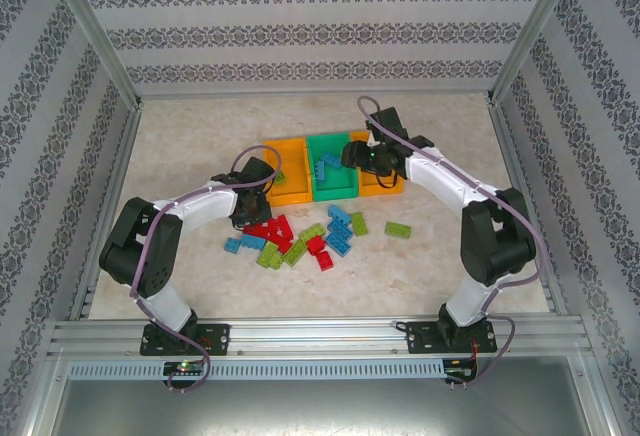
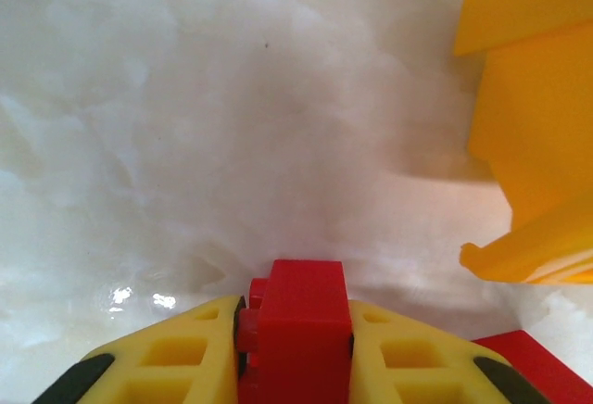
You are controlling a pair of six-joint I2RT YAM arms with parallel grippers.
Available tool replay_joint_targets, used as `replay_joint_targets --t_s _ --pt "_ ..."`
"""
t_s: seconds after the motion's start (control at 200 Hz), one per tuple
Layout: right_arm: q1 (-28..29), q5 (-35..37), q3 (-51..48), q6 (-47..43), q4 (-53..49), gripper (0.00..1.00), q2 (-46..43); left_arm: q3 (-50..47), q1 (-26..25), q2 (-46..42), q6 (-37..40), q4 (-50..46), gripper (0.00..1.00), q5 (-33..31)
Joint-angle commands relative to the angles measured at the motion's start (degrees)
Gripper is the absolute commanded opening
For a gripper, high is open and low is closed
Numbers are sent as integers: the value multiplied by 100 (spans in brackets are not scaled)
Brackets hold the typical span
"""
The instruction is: Sort the legos into containers by color
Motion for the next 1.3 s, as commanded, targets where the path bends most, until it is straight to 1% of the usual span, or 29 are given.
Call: replay_joint_targets --t_s 0.0,0.23,0.335,0.4,0.485,0.545,0.585,0.724,0.814,0.929,1.014,1.164,1.299 --pt "-271 254 -426 -151 53 63 -473 75 88 -93 56 21 22 -80" --pt "-1028 355 -1232 -295 34 63 -1230 34 89 -625 47 -275 16 -326" --pt "-1207 402 -1509 -453 -41 64 -1525 178 20 -957 204 -438 16 -413" --pt "-1212 457 -1652 -552 -128 64 -1656 418 -166 -1085 361 -449 15 -425" --pt "-1212 409 -1897 -537 -254 64 -1781 961 -569 -1010 618 -449 16 -520" --pt "-1205 419 -2094 -491 -323 64 -1870 1487 -811 -803 809 -413 16 -537" --pt "-1195 464 -2229 -432 -365 63 -1939 1809 -912 -623 889 -308 17 -390" --pt "-1179 486 -2669 -148 -431 64 -2134 2974 -1059 369 1116 120 17 606" --pt "-1084 512 -2887 -18 -470 68 -2190 3874 -1185 1097 1243 239 17 1087" --pt "-935 572 -3172 155 -380 73 -2295 4876 -1346 1904 1387 229 18 1382" --pt "-869 579 -3308 201 -329 75 -2323 5528 -1409 2405 1395 159 19 1657" --pt "-842 459 -3289 281 -450 78 -2139 6514 -1429 3242 1280 -171 19 1808" --pt "-674 416 -3263 515 -422 80 -1980 6969 -1509 3684 1235 -221 20 1774"
